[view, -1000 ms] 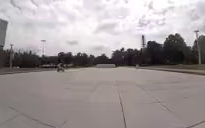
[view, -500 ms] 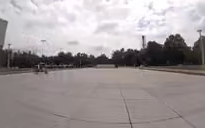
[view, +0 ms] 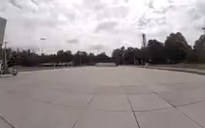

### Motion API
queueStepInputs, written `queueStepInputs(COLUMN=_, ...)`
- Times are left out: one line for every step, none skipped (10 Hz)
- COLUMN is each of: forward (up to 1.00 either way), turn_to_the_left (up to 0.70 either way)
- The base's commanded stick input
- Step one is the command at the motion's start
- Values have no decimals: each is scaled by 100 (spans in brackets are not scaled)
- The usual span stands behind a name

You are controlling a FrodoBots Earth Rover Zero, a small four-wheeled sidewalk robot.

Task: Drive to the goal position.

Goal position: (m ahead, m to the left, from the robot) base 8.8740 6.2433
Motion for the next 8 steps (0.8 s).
queueStepInputs(forward=100, turn_to_the_left=5)
queueStepInputs(forward=100, turn_to_the_left=9)
queueStepInputs(forward=100, turn_to_the_left=10)
queueStepInputs(forward=100, turn_to_the_left=7)
queueStepInputs(forward=100, turn_to_the_left=3)
queueStepInputs(forward=100, turn_to_the_left=2)
queueStepInputs(forward=100, turn_to_the_left=1)
queueStepInputs(forward=100, turn_to_the_left=0)
